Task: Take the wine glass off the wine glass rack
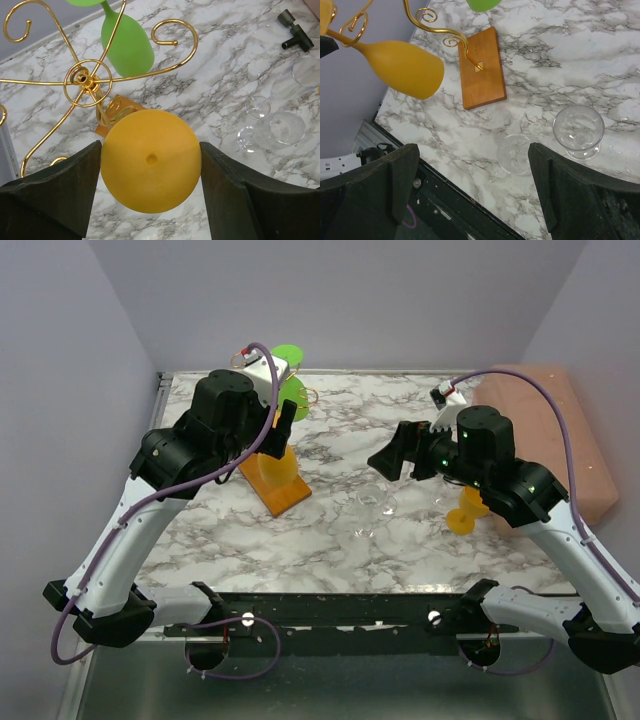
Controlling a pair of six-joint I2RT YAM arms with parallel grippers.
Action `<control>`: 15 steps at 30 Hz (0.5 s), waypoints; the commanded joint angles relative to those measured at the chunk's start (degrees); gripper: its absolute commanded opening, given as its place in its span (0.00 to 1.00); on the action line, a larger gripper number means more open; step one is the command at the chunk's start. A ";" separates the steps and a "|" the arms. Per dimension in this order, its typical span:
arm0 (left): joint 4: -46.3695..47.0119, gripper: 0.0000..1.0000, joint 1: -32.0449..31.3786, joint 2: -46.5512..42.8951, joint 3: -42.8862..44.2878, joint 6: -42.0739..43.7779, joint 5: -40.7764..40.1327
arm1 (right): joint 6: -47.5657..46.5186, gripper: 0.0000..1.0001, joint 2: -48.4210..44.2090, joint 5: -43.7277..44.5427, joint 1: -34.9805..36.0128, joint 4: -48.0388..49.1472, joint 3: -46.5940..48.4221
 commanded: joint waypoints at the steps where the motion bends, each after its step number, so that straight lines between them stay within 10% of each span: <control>1: -2.24 0.63 -0.46 -0.34 0.46 -0.15 -6.11 | -0.42 1.00 0.10 -1.61 -0.16 -0.15 0.57; 15: -2.58 0.64 -0.33 3.24 4.26 -0.76 -13.40 | -0.09 1.00 -0.77 -1.55 -0.19 -0.86 0.04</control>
